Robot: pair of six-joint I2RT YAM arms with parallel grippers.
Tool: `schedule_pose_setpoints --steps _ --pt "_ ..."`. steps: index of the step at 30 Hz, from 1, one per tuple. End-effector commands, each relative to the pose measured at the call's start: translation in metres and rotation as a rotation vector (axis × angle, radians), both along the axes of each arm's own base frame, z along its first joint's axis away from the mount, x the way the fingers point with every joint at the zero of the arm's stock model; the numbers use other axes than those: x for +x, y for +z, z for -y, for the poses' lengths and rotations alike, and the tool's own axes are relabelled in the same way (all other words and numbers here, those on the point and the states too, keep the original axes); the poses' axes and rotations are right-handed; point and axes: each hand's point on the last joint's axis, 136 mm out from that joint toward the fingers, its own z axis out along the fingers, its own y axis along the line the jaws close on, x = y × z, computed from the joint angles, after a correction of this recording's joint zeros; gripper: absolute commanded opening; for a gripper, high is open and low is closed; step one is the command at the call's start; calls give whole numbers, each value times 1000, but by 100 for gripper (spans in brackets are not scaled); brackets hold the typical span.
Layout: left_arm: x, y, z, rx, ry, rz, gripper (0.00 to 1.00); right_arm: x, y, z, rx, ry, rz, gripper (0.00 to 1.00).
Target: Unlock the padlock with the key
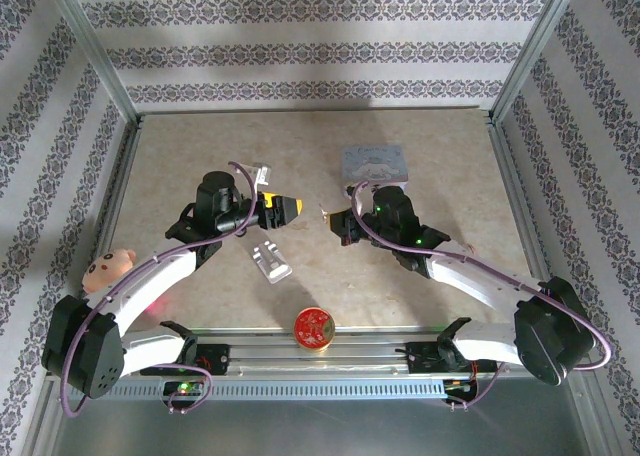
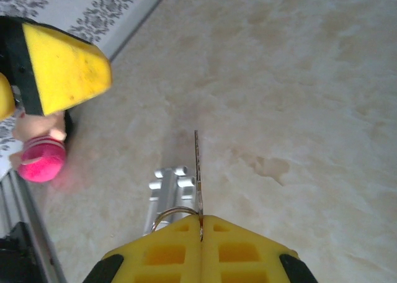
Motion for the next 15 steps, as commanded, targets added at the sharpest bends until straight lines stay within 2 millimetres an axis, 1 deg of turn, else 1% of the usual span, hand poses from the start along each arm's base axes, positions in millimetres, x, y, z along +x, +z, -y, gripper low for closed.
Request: schedule_pose_setpoints --steps 1,2,6,10,15 --pt "-13 26 16 -115 -104 27 65 -3 24 -6 103 42 43 0" --pt "-14 28 17 -123 -114 36 63 -3 26 -7 112 48 43 0" --pt "-12 29 21 -128 -138 47 58 -5 33 -11 149 65 39 0" --pt "-14 26 26 -138 -177 47 58 -11 42 -15 199 100 42 0" --pt "-15 30 29 -163 -200 63 58 -16 48 -16 236 125 48 0"
